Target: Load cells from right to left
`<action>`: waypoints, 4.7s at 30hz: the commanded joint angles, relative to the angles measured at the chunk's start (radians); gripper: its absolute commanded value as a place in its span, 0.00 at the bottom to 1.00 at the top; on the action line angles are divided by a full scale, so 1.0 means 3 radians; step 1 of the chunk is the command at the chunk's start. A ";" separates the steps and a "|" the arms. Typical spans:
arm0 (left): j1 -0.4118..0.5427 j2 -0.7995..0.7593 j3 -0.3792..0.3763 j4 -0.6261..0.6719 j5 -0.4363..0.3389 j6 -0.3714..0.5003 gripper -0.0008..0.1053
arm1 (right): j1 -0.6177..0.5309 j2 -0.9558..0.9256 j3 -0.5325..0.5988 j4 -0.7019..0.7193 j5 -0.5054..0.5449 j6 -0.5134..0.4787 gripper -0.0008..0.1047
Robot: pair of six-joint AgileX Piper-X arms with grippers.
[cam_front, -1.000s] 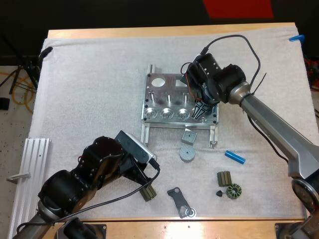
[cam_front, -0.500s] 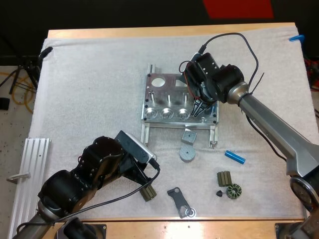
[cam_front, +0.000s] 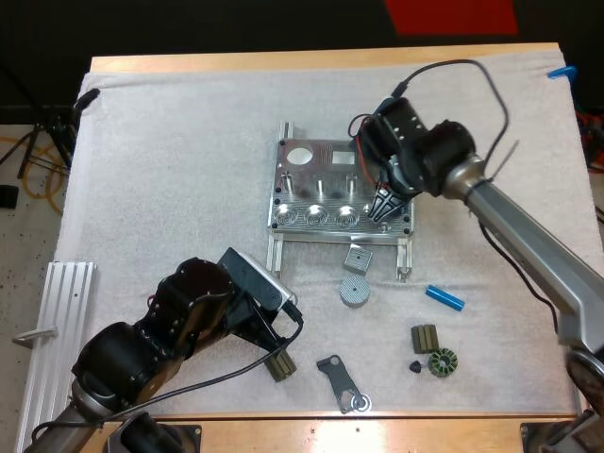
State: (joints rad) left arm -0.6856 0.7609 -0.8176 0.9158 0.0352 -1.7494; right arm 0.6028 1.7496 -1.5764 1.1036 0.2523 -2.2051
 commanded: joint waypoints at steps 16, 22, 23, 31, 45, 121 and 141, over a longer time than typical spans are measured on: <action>-0.0010 -0.0002 0.0000 -0.0010 -0.0078 0.0395 0.48 | -0.0013 -0.0648 -0.0016 0.0887 -0.0437 0.0797 0.39; -0.0010 -0.0002 0.0000 -0.0010 -0.0078 0.0395 0.48 | -0.0013 -0.0906 -0.0016 0.0904 -0.0528 0.0857 0.39; -0.0010 -0.0002 0.0000 -0.0010 -0.0078 0.0423 0.48 | -0.0013 -0.0968 -0.0016 0.0904 -0.0558 0.0857 0.39; -0.0010 -0.0002 0.0000 -0.0010 -0.0064 0.0539 0.48 | -0.0013 -0.1315 -0.0016 0.1076 -0.0634 0.0934 0.39; -0.0010 -0.0002 0.0000 -0.0173 0.0215 0.1207 0.48 | -0.0013 -0.1754 -0.0016 0.1459 -0.0633 0.1248 0.54; -0.0719 0.2190 -0.0754 -0.1665 0.0673 0.3448 0.48 | -0.0013 -0.3400 0.1410 0.1607 -0.0841 0.1619 0.54; -0.0905 0.3194 -0.0763 -0.2304 0.0394 0.4006 0.48 | -0.0013 -0.3649 0.1423 0.1607 -0.0841 0.1675 0.54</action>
State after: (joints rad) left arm -0.9539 1.7223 -1.0395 0.2425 0.1657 -0.5479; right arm 0.6028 0.6633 -1.1516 1.5443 0.0000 -1.7059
